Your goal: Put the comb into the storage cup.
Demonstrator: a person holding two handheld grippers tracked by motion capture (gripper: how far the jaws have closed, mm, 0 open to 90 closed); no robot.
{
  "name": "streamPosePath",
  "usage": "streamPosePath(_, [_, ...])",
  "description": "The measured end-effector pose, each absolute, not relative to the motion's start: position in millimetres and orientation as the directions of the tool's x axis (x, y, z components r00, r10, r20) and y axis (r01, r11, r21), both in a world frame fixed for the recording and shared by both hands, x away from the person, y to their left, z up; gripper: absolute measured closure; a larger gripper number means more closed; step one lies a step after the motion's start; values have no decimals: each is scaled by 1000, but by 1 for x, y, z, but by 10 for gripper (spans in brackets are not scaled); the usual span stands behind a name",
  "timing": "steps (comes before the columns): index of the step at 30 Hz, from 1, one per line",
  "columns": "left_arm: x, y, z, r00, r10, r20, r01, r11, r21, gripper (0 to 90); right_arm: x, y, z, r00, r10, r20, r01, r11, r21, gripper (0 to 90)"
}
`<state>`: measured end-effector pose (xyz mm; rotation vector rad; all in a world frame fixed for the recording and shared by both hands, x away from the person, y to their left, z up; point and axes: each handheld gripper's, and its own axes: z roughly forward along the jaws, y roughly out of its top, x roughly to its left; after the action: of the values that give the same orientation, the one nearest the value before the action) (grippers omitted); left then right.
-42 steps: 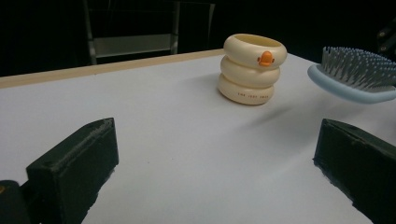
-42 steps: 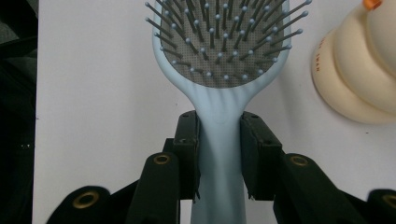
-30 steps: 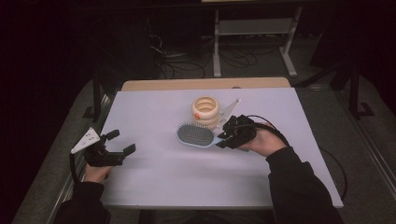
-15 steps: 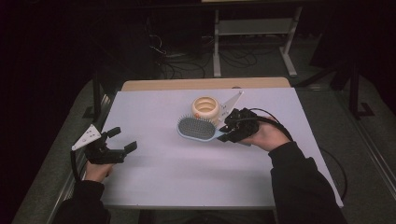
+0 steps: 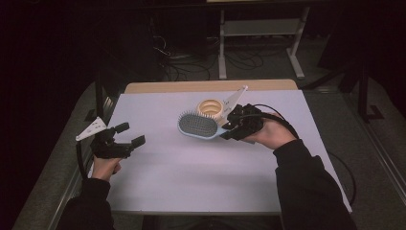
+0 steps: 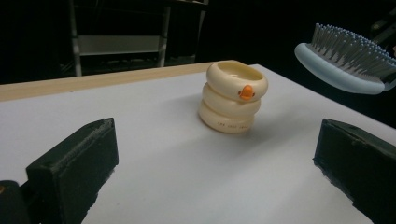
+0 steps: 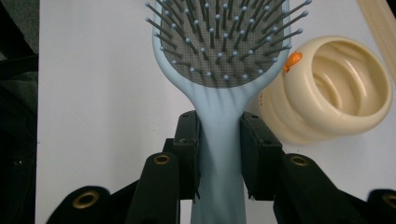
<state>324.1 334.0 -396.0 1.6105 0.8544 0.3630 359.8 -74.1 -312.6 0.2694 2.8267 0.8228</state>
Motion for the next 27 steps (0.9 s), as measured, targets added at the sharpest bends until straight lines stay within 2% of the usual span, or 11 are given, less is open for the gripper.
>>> streamPosePath(8, [328,311,-387,706,672,-224,309,-7,951,0,361,-69,-299,-963,224,-147,109,828,550,684])
streamPosePath(27, [344,272,-360,744,605,-285,358,-1,934,0,364,-60,-283,-958,223,-180,82,817,571,684])
